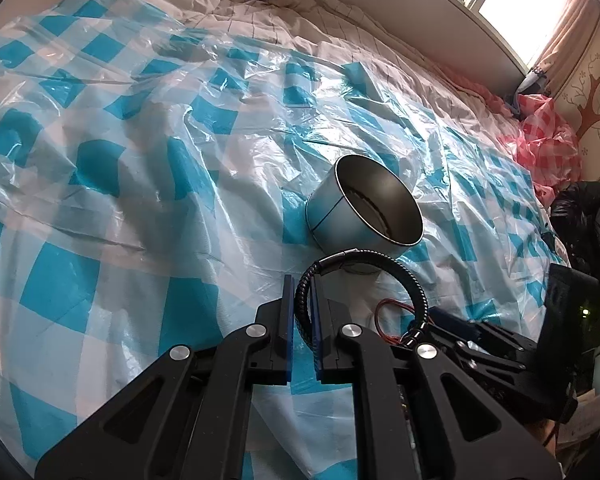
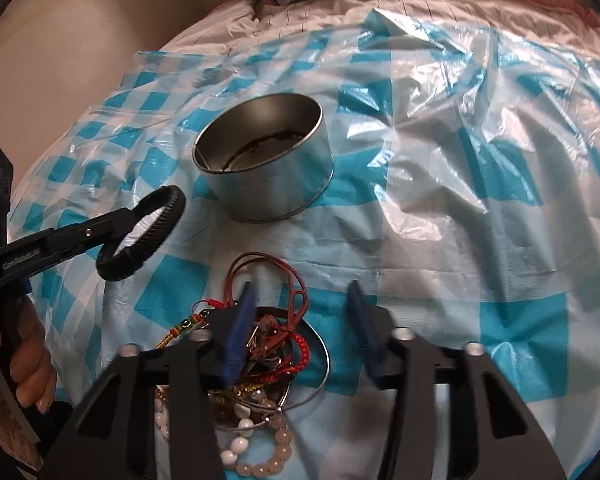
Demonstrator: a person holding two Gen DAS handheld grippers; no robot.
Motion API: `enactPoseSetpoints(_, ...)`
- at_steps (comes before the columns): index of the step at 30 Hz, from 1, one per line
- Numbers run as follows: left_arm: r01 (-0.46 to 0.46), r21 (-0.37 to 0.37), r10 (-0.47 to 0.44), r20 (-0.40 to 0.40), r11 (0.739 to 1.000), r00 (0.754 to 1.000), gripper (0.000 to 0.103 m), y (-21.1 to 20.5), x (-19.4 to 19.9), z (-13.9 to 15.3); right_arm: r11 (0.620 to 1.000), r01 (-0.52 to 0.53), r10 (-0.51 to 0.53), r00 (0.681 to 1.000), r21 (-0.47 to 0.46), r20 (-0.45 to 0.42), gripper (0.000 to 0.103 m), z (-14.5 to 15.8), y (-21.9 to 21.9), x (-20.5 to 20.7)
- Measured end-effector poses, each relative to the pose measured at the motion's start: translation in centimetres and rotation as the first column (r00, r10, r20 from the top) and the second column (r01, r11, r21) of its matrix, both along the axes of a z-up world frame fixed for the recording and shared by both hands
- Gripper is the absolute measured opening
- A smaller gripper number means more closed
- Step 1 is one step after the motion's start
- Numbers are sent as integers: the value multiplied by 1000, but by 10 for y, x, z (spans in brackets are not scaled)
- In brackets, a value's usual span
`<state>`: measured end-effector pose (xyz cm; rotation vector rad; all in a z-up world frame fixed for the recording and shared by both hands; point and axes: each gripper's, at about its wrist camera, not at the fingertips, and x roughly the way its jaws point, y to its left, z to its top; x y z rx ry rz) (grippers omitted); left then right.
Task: Organize jewelry
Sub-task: 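Drop the black bangle into the tin with left tool while right tool drops a red cord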
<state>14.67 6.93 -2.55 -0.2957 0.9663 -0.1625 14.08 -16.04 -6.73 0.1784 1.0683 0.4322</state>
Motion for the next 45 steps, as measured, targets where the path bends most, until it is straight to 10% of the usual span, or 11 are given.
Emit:
enactPoseSetpoints(3,3,1,-3,6,1000,1000,7,0,-1,2,1000,-4,4,1000,30,5,6,0,-4,-1)
enactPoseSetpoints(15,13,27,-15,87,1000,996,7,-12,-4,20,987,5,-54,952,160,303,6,61,-20,-34)
enactPoseSetpoints(29,-20,49,13,139,999,990,7,-23,20,36,973,41,-124,923,228,363,6,99,-28,6)
enactPoseSetpoints(31,-26,45,19,134,999,991,7,-21,21,34,989,34,-76,951,141,299,20,83,-27,11)
enactPoseSetpoints(33,-24,46,18,127,999,992,7,-21,22,31,997,42,-58,967,71,250,57,65,-27,9)
enactPoseSetpoints(37,-18,49,11,134,999,991,7,-22,22,32,998,36,-30,991,-43,133,57,25,-16,19)
enactPoseSetpoints(41,-20,51,13,128,999,992,7,-24,23,32,983,-33,48,996,-183,76,6,-3,6,26)
enactPoseSetpoints(45,-18,60,10,128,998,992,7,-27,24,32,987,-24,44,992,-156,122,6,11,1,18)
